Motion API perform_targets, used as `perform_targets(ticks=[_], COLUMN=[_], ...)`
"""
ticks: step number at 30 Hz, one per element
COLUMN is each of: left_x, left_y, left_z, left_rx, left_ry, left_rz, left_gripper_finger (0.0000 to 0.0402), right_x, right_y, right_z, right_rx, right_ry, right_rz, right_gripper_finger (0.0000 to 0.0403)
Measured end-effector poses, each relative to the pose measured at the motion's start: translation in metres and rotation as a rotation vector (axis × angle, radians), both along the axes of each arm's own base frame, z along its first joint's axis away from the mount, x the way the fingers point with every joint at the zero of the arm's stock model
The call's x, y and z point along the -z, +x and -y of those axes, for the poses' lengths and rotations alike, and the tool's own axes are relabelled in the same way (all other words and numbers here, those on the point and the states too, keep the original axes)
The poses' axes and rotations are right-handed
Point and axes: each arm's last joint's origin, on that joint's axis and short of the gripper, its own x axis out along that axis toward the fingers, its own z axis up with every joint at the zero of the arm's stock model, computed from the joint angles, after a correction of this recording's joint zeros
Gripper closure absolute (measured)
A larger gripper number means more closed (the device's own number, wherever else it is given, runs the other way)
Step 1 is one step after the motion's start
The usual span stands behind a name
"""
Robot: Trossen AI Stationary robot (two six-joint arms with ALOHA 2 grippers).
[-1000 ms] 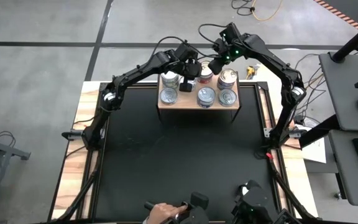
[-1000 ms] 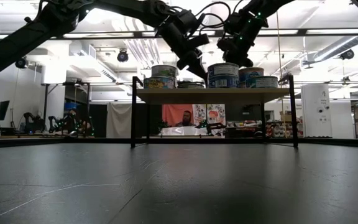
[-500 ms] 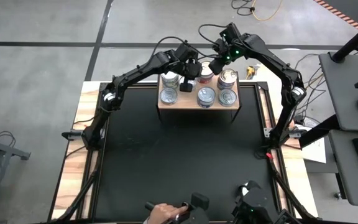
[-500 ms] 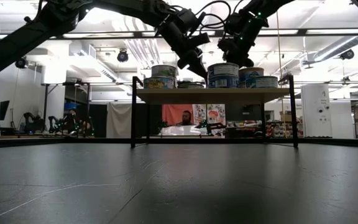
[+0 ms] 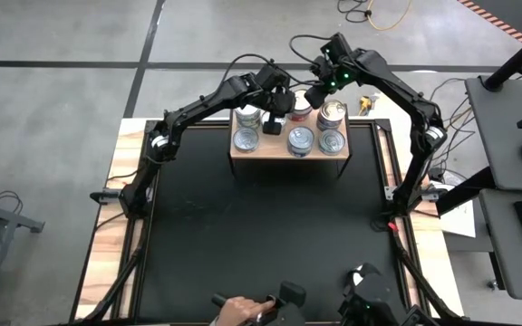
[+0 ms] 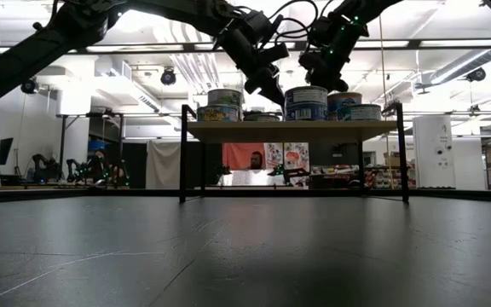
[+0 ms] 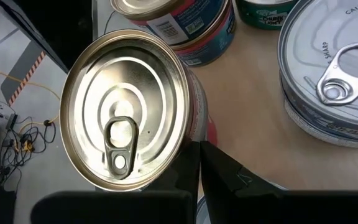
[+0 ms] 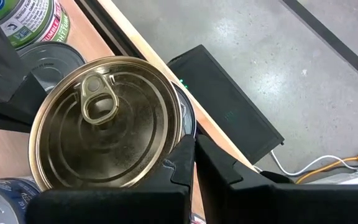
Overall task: Stack canned seafood by type on shelf
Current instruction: Stack the blue pink tuna can on top of the blue pink tuna can on the shelf
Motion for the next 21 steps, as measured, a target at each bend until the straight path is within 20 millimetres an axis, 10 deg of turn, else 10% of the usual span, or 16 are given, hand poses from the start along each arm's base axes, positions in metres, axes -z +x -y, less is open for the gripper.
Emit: perform_targets(ticks=[21], left_x=[-0.014], left_y=[-0.003], left_z=[0.006], left_rx=[0.007], left_ry=[0.023], left_rz=[0.037], left_gripper_finger=[0.0401], right_x=[-0.011], right_y=[-0.004], right_z=[-0.008], right_rx=[-0.006], right_ry=[-0.024], right_rz=[0.018], right_gripper_finger=[0.0394])
